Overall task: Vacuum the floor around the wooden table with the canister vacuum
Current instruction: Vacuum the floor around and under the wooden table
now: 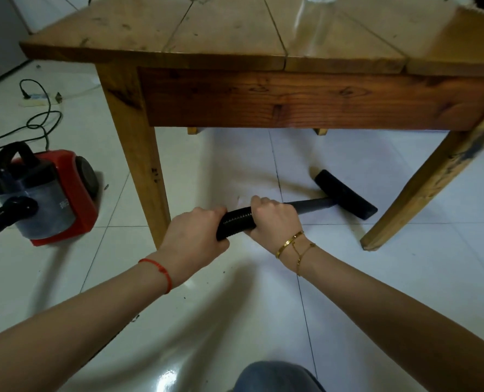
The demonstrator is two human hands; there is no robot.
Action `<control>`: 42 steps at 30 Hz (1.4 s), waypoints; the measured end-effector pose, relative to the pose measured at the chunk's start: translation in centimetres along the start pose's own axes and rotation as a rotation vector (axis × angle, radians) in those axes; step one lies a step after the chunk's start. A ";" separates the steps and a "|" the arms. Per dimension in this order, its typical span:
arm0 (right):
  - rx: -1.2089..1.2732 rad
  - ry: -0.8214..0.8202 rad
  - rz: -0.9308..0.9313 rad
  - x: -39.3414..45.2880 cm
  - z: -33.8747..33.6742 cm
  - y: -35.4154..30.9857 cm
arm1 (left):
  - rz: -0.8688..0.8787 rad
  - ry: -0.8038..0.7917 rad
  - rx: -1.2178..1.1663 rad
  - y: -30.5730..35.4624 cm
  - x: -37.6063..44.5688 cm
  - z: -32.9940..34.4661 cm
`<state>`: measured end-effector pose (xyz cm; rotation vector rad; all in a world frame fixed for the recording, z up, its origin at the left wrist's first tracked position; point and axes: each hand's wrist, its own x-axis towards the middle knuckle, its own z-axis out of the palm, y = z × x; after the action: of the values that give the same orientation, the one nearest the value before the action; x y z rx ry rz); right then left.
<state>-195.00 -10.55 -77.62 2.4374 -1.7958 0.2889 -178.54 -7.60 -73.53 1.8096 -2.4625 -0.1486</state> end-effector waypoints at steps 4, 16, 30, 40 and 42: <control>0.014 -0.029 0.092 -0.4 0.5 3.7 | 0.033 -0.024 -0.018 3.0 2.8 1.4; -0.072 -0.240 0.291 2.3 1.9 12.9 | 0.089 -0.038 -0.101 9.9 11.2 4.9; 0.030 -0.252 0.165 5.5 3.1 10.3 | -0.039 -0.071 -0.121 6.7 10.6 3.8; 0.044 -0.247 -0.017 3.8 2.2 4.4 | -0.111 -0.062 -0.076 3.3 4.5 2.6; 0.043 -0.250 -0.032 3.1 1.8 2.6 | -0.135 -0.058 -0.074 2.4 2.8 2.3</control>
<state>-196.39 -14.56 -78.81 2.6302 -1.8582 0.0196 -181.94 -9.45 -75.44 1.9667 -2.3368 -0.3005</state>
